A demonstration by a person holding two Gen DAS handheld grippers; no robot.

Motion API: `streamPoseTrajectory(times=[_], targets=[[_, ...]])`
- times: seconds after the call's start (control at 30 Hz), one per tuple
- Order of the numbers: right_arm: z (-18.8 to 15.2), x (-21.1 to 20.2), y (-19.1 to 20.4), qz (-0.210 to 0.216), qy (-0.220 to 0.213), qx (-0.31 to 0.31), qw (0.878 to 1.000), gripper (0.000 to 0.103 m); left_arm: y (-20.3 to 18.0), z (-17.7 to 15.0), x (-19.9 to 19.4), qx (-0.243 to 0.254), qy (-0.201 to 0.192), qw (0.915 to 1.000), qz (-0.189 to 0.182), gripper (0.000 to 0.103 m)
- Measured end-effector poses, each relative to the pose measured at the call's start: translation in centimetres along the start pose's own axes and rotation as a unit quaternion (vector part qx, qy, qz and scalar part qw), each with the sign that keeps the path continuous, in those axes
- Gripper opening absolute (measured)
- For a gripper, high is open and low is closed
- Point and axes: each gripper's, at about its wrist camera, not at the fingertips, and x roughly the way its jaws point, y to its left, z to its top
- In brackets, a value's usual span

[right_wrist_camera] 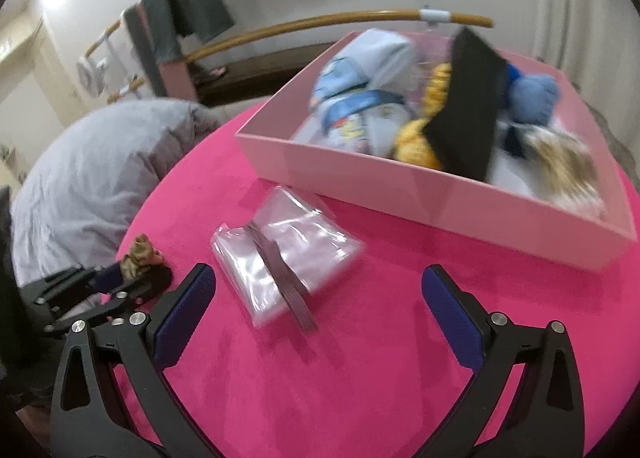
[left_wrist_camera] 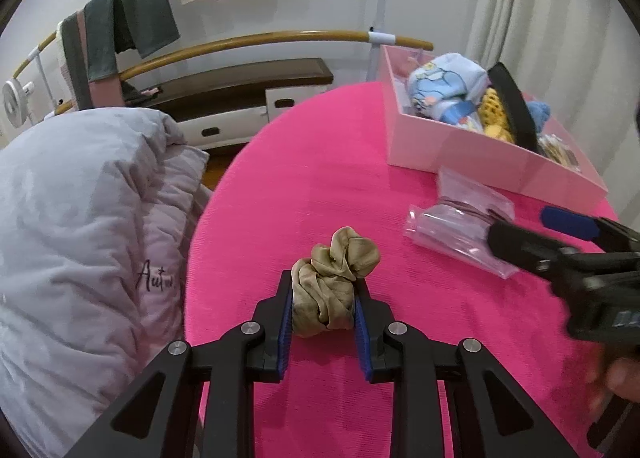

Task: Organize soft objects
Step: 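Grasp the beige scrunchie with the left tool while the right tool grasps the clear plastic bag, then carry the scrunchie into the pink box with the left tool while the right tool carries the bag there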

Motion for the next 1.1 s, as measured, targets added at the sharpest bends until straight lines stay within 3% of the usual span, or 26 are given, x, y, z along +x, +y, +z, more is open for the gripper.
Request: streamPoseTrajectory(times=[0.27,0.43,0.63,0.87,1.1], targets=[[1.2,3.2,2.0,-0.003,0.033,-0.094,0.995,0.099,0.6,0.0,0.1,-0.001,-0.001,1.0000,0.009,0.023],[1.1,3.3,3.1,0.002,0.027,-0.143,0.989,0.074,0.7,0.1,0.1,-0.001,0.000,1.0000,0.010,0.023],[0.5,2.5,2.9,0.010,0.015,-0.136,0.991,0.064,0.6,0.2,0.1,0.001,0.001,0.9999,0.011,0.023],[-0.7,0.4,1.6,0.023,-0.003,-0.091,0.996,0.060,0.1,0.1,-0.4,0.005,0.001,1.0000,0.005,0.023],[-1.4,-3.7,0.0,0.007,-0.032,-0.050,0.998,0.060,-1.6,0.4,-2.3,0.019,-0.016,0.9996,-0.015,0.023]])
